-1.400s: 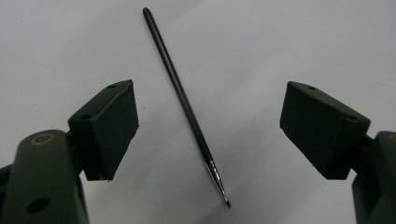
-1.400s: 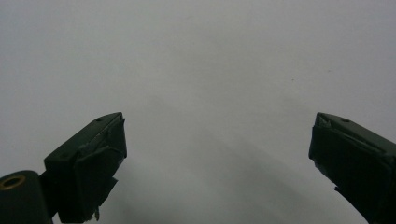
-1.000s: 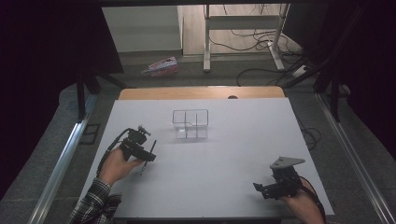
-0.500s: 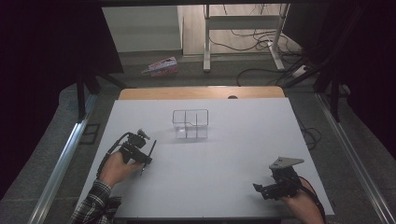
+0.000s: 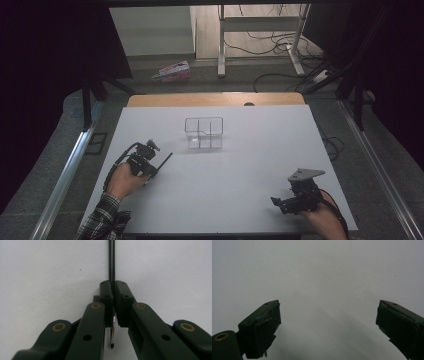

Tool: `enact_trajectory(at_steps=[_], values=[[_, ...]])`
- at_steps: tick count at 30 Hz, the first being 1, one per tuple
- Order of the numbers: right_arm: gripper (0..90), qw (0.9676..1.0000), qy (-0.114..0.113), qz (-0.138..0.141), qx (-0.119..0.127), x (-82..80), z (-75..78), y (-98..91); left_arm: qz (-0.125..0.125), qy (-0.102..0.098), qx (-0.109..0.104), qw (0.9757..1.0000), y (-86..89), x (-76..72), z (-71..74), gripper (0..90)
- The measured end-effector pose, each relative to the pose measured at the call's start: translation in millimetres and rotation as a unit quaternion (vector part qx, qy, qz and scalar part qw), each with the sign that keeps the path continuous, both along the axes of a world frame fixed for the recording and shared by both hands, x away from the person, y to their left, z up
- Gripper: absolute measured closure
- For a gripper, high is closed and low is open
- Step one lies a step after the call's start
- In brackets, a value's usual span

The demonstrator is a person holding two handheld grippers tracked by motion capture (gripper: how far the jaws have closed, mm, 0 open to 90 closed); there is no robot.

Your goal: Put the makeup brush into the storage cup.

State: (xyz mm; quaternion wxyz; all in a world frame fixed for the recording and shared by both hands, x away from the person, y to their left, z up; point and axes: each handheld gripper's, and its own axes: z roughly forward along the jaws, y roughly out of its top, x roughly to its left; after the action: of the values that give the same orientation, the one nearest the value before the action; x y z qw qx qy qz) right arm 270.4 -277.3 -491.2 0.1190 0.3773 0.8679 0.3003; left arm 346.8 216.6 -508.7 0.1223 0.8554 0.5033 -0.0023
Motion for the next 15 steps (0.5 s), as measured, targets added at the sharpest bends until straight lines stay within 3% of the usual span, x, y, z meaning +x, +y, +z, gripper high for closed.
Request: enact_trajectory(at_steps=[15], values=[[5.8,1.0000,-0.001,0.002,0.001,0.2,0.0,0.2,-0.023,-0.005,-0.064,0.9977,5.2,-9.2,16.6,85.7]])
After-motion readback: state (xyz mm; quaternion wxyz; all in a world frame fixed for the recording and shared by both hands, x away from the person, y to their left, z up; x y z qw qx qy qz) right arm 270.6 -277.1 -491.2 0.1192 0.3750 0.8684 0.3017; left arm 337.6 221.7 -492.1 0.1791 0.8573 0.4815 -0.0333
